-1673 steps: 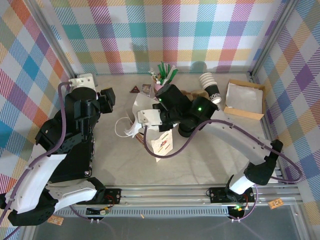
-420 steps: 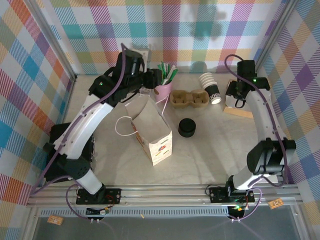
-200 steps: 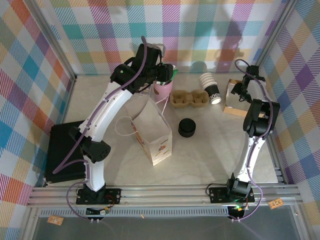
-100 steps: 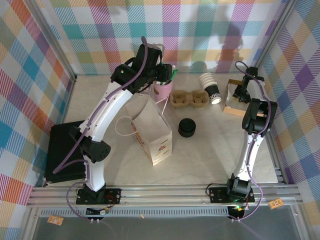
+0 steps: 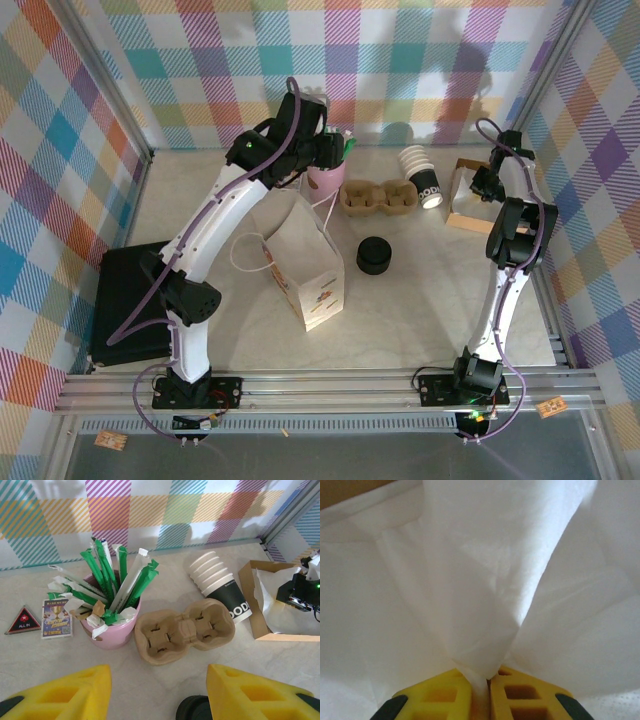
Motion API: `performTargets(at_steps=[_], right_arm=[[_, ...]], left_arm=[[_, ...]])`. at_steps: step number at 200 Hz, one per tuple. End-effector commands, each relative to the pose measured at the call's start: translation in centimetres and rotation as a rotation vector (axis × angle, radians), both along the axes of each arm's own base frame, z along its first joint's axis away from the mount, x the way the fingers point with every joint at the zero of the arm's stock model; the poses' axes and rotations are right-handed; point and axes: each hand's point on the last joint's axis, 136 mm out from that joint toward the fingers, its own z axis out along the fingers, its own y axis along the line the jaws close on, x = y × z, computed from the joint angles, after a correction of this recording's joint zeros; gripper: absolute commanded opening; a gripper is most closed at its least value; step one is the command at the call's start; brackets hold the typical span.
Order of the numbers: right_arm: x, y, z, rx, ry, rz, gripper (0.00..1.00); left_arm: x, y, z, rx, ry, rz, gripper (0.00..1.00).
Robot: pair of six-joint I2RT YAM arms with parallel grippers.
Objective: Pack the takeout coffee
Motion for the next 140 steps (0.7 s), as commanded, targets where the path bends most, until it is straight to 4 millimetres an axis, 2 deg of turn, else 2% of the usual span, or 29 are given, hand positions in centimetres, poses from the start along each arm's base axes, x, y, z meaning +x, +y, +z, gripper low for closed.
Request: performTargets(at_steps=[1, 16, 39, 65, 100, 104, 140], right_arm=[[-0.3, -0.3, 1.8, -0.01, -0.005, 0.009, 0.14], [-0.4, -0.2, 2.1, -0.011, -0.014, 0.011, 0.0], [-0.9, 0.1, 2.3, -0.004, -0.003, 0.011, 0.0], [-1.9, 0.7, 3.8, 0.018, -0.024, -0.002, 0.0], [-3.1, 3.1, 6.7, 0.049, -0.138, 0.007, 0.0], [-3.5, 3.4, 6.4, 0.051, -0.138, 0.008, 0.0], [-6.1, 5.5, 8.7, 0.021, -0.249, 0.004, 0.0]], left_arm=[[-0.6, 0.4, 1.8, -0.032, -0.04, 0.009, 0.53], [-0.6, 0.4, 1.7, -0.035, -0.043, 0.005, 0.53], [-0.8, 0.4, 1.4, -0.038, -0.043, -0.001, 0.53], [-0.8, 0.3, 1.8, -0.049, -0.062, -0.004, 0.53], [-0.5, 0.7, 2.5, -0.064, -0.084, 0.015, 0.53], [-0.4, 0.7, 2.7, -0.068, -0.088, 0.016, 0.54], [-0.1, 1.1, 3.6, -0.084, -0.128, 0.022, 0.53]])
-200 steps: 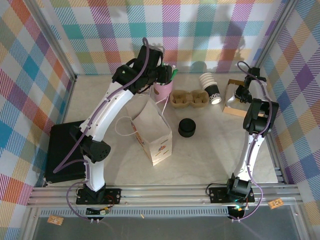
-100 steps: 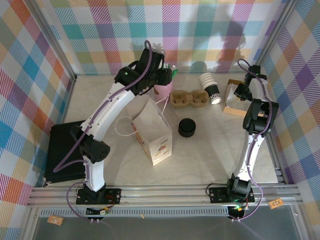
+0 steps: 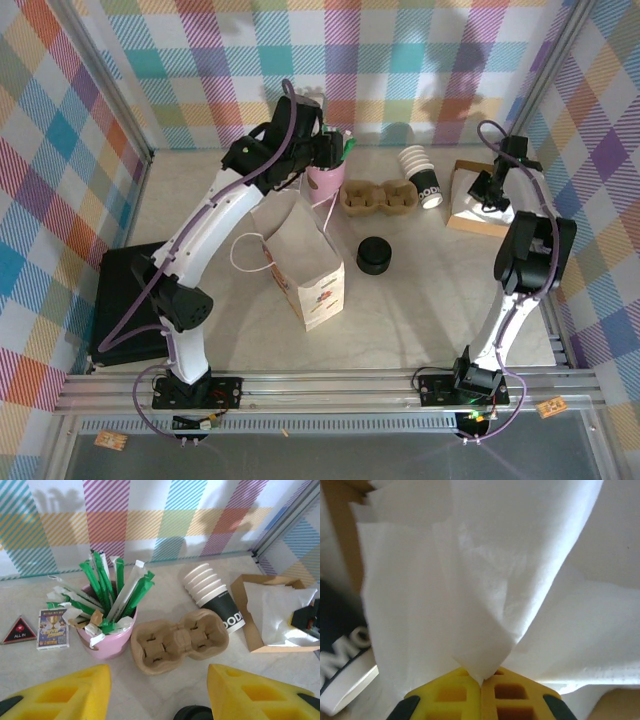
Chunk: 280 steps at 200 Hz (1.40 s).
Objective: Pack the takeout coffee
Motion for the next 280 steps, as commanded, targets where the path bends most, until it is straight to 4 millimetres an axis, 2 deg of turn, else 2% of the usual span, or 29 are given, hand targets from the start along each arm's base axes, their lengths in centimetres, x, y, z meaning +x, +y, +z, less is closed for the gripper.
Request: performTargets(at_steps=[1, 38, 60, 76, 93, 116, 156, 195, 225, 245, 264, 280], right_arm=[[0.2, 1.7, 2.8, -0.005, -0.139, -0.003, 0.0], [-1.4, 3.2, 5.7, -0.081, -0.232, -0.007, 0.0], [-1.8, 4.2, 7.5, -0.133, -0.28, 0.017, 0.0], [-1.9, 5.0, 8.9, -0.164, -0.309, 0.054, 0.0], [-2.0, 4.6, 10.7, -0.206, -0.344, 0.045, 0.0], [-1.8, 4.2, 13.4, -0.244, -0.417, 0.042, 0.0], [-1.0, 5.2, 16.4, -0.224, -0.507, 0.092, 0.0], [-1.3, 6.3, 18.7, -0.201, -0.57, 0.138, 0.0], [-2.1, 8.4, 21.5, -0.144, -0.653, 0.233, 0.0], [-2.8, 9.9, 22.5, -0.094, -0.682, 0.295, 0.0], [-3.5, 12.2, 23.8, -0.037, -0.721, 0.39, 0.0], [-4.6, 15.0, 25.8, 0.009, -0.777, 0.498, 0.0]], left_arm=[[0.0, 1.0, 2.4, -0.041, -0.071, 0.021, 0.54], [-0.8, 1.4, 2.4, -0.067, -0.057, 0.018, 0.54], [-1.7, 1.5, 1.6, -0.067, -0.013, 0.006, 0.53], [-2.7, 1.8, 1.0, -0.066, 0.011, -0.009, 0.53], [-3.7, 3.0, 0.5, -0.054, 0.032, 0.018, 0.52], [-4.7, 4.3, 0.9, -0.06, 0.021, 0.046, 0.53], [-5.2, 5.4, 1.5, -0.042, 0.005, 0.068, 0.53], [-5.2, 5.1, 1.6, -0.053, 0.002, 0.057, 0.53], [-5.1, 5.2, 1.6, -0.059, -0.012, 0.066, 0.53], [-4.9, 5.2, 1.5, -0.059, -0.016, 0.071, 0.53], [-4.7, 5.1, 1.6, -0.059, -0.02, 0.07, 0.53], [-4.7, 5.2, 1.7, -0.059, -0.022, 0.074, 0.53]])
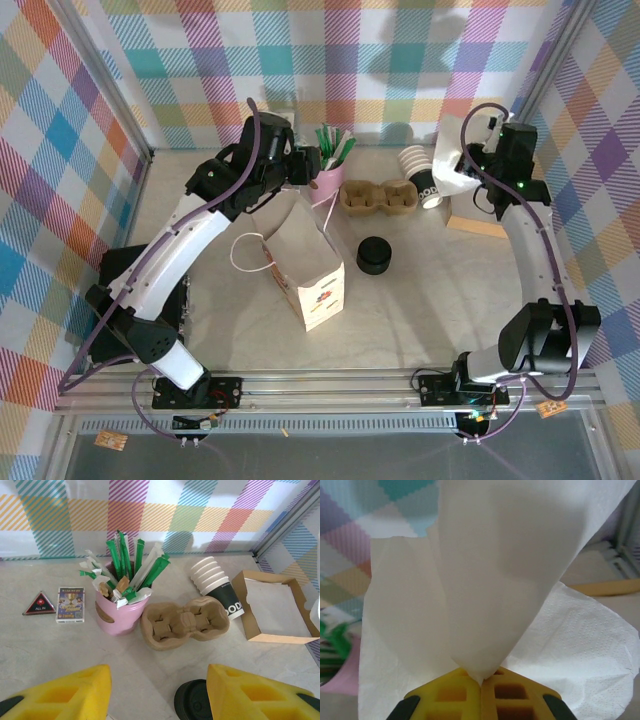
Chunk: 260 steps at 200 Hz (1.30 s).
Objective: Pack the takeout coffee
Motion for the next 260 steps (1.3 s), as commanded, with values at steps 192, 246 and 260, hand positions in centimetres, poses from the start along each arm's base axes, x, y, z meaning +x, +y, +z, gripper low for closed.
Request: performTargets(at_steps=[192, 246, 260], right_arm=[[-23.9, 36.5, 13.8, -0.403, -0.715, 1.243, 0.0], [-22.9, 37.2, 10.1, -0.654, -0.71, 1.244, 0.0], [-22.5, 37.1, 9.3, -0.734, -0.708, 1.244, 0.0]], left_arm=[[-8.1, 14.3, 0.2, 0.109, -0.038, 0.394, 0.54], [-10.6, 17.9, -1.1, 0.161, -0.047, 0.472, 0.54], [-11.1, 18.4, -1.1, 0.158, -0.061, 0.478, 0.54]])
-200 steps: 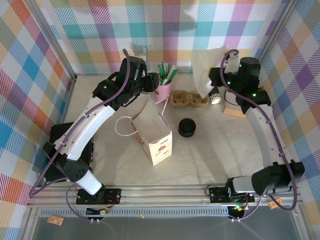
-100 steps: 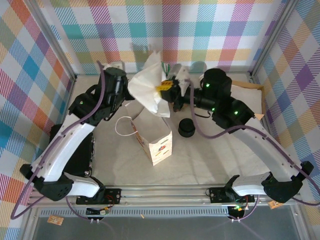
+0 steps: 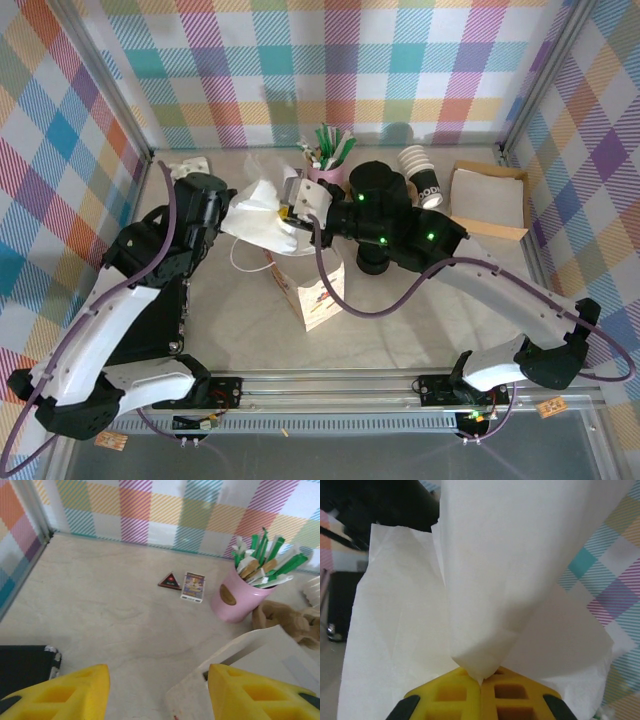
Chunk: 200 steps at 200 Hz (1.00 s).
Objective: Pack the takeout coffee
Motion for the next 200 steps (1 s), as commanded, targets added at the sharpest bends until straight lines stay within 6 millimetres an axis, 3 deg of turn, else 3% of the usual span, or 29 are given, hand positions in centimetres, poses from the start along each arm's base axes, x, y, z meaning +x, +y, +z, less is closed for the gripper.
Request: performTargets(at_steps=[1, 67, 127, 178, 200], right_arm=[[0.9, -0.3, -1.3, -0.113, -0.128, -0.033, 0.0], [0.9, 0.8, -4.9, -0.269, -0.227, -0.048, 0.0], [3.2, 1.7, -8.6, -0.361, -0.264, -0.121, 0.0], [2.3, 1.9, -9.3, -0.184, 0.05, -0.193, 0.0], [1.9, 1.5, -10.7, -0.158, 0.18, -0.227, 0.0]], left_arm=[[-1.1, 2.2, 0.0, 0.016, -0.027, 0.063, 0.54], [-2.2, 4.1, 0.3, 0.032, -0.07, 0.111, 0.54], [-2.4, 4.9, 1.2, 0.008, -0.123, 0.148, 0.54], [-2.3, 4.6, 1.3, -0.027, -0.125, 0.151, 0.54], [-2.1, 4.4, 1.2, -0.022, -0.118, 0.148, 0.54]])
